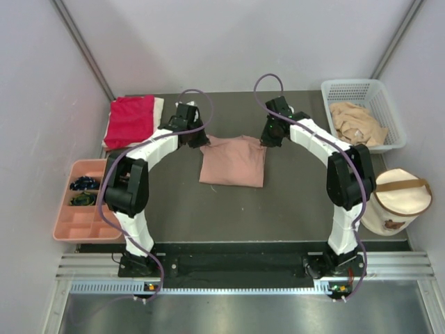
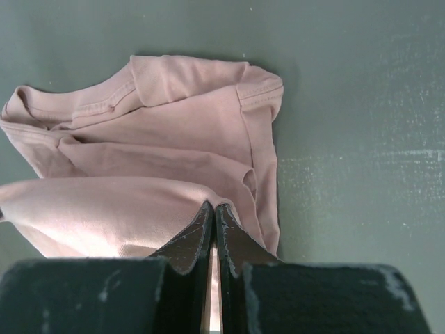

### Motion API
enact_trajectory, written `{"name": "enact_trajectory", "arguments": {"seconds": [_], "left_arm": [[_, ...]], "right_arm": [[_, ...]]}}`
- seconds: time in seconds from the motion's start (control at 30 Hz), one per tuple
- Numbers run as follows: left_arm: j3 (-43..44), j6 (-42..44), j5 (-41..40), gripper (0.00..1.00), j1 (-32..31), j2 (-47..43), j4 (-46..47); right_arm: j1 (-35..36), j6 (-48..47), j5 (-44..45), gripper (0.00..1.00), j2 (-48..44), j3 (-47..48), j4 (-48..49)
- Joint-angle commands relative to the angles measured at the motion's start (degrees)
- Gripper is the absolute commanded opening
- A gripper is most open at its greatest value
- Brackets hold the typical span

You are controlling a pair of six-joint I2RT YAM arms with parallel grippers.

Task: Fold and stack the t-shirts
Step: Fold the long partially folded tshirt into a neat square

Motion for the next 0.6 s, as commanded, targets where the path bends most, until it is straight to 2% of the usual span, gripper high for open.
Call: {"name": "enact_trajectory", "arguments": {"seconds": [0.0,0.43,0.47,0.53,0.57], "left_arm": [[2.91,1.37,0.66,0.0,1.45,1.45,3.69],[7.48,1.99,1.89,0.02,3.29,7.86,4.57],[8.18,2.25,1.8,0.07,3.47,8.22,4.57],[9.23,2.51,0.75,0.19,4.17,9.44,3.96],[10.98,2.25,-0.04,0.53,5.39,9.71,2.83]], "right_arm": [[-1.71,-1.17,-0.87,0.0,1.32,4.11,2.67],[-4.08,-3.02,-1.93,0.0,8.08,11.92,1.7],[-4.34,-3.11,-2.19,0.0,8.52,12.37,1.7],[-4.69,-4.42,-1.58,0.13,9.49,14.03,1.35],[-5.04,-4.77,0.6,0.22,9.41,14.47,0.83]]}}
